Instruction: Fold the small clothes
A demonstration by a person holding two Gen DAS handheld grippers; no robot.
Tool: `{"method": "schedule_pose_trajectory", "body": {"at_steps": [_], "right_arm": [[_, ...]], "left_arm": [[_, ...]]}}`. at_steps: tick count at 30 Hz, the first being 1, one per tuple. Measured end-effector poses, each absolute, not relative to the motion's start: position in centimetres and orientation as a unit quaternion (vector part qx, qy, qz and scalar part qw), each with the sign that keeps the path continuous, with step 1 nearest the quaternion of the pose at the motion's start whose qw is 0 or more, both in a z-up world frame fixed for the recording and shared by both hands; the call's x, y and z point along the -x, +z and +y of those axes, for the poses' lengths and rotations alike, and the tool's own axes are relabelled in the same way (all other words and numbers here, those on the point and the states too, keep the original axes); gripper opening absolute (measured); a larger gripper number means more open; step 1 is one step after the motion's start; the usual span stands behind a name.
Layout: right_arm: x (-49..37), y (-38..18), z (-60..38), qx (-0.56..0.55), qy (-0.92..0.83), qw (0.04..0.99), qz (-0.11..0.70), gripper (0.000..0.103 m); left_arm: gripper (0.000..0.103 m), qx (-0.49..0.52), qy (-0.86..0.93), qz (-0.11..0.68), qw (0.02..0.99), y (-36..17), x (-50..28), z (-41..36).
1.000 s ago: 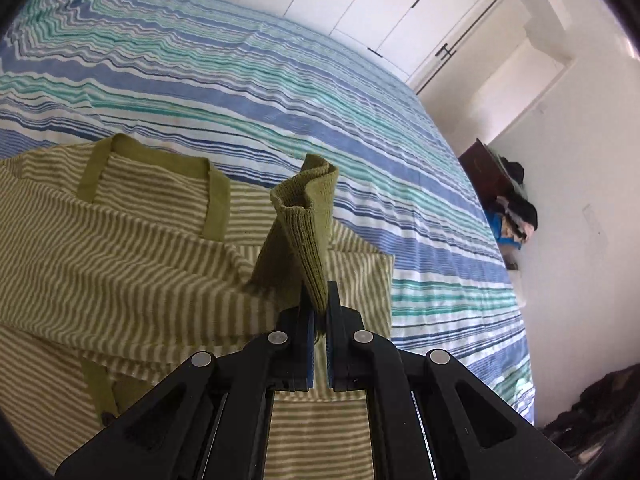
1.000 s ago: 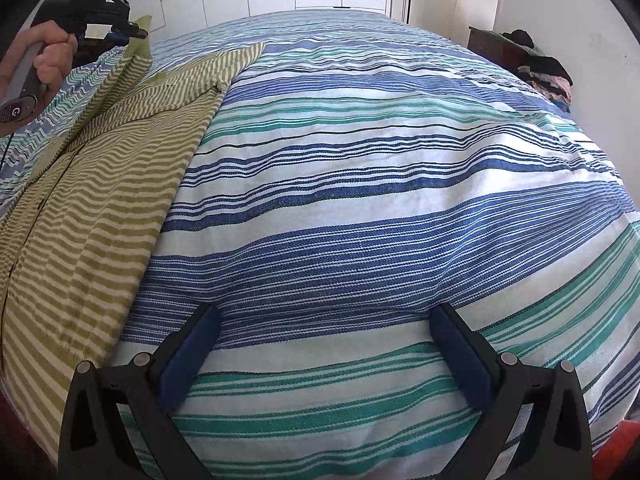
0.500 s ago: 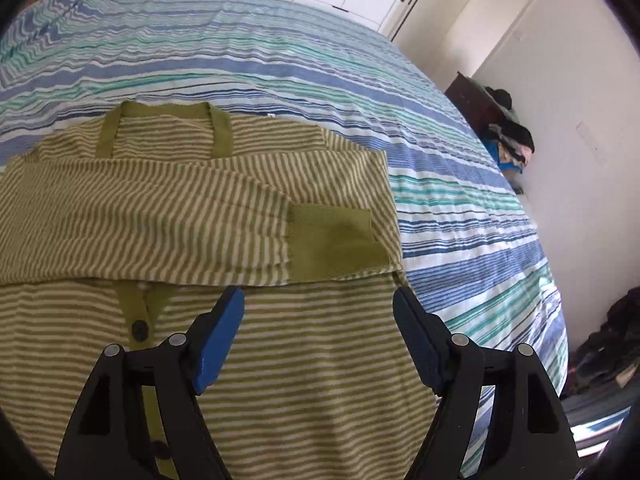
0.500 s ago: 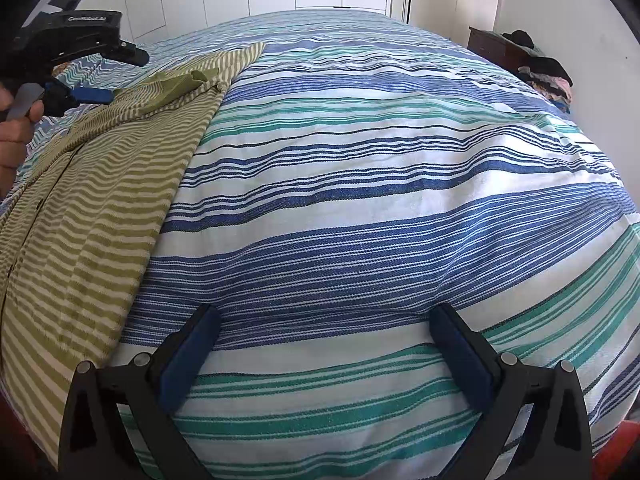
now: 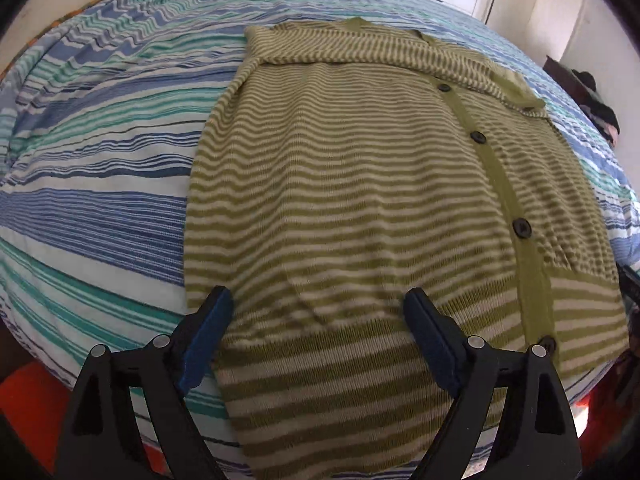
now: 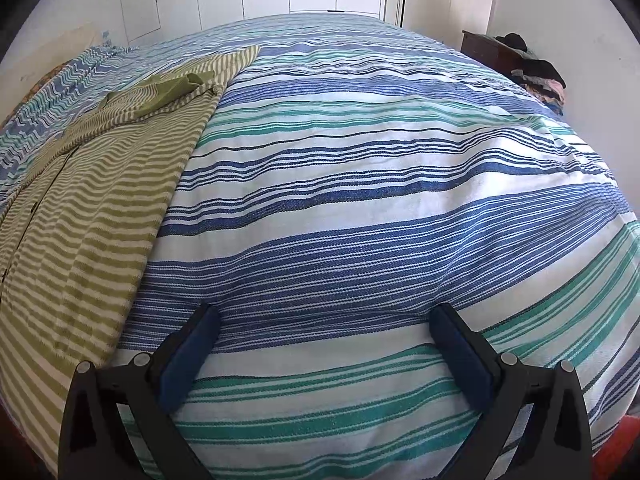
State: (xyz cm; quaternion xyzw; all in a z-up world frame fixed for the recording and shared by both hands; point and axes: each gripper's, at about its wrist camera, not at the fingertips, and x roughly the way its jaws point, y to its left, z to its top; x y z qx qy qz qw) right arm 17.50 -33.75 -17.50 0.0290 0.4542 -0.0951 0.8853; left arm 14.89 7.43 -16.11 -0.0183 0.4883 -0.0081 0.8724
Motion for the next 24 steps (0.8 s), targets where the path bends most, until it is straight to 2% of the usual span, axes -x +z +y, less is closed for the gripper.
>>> {"method": "schedule_pose_trajectory", "body": {"at_steps": [3,7,11,14,24], "right_arm": [[-17.3,-17.6,-33.7,-0.027,-0.097,0.888,0.448,0.103],[-17.1,-17.6,-33.7,-0.026,-0.096,0.892,0.442,0.103],[-16.9,-17.7,-33.5,-0.023,-0.098,0.894,0.437,0.103],[-16.9,-17.6,-33.5,-0.022,-0.097,0.894,0.436,0.103],[-16.5,-17.6,-33.3,-0.019,-0.105,0.895,0.433,0.103]], "left_arm": [[0.091,-0.015,-0.013,0.473,0.881,-15.3,-13.6,6.5],[0.093,0.002,-0.016,0.467,0.884,-15.4,-13.1,6.9],[0.103,0.008,-0.009,0.479,0.878,-16.8,-13.3,7.5],[0.103,0.037,-0.011,0.48,0.876,-17.3,-13.6,8.1],[0.103,0.012,-0.012,0.47,0.883,-17.6,-13.0,7.7]]}}
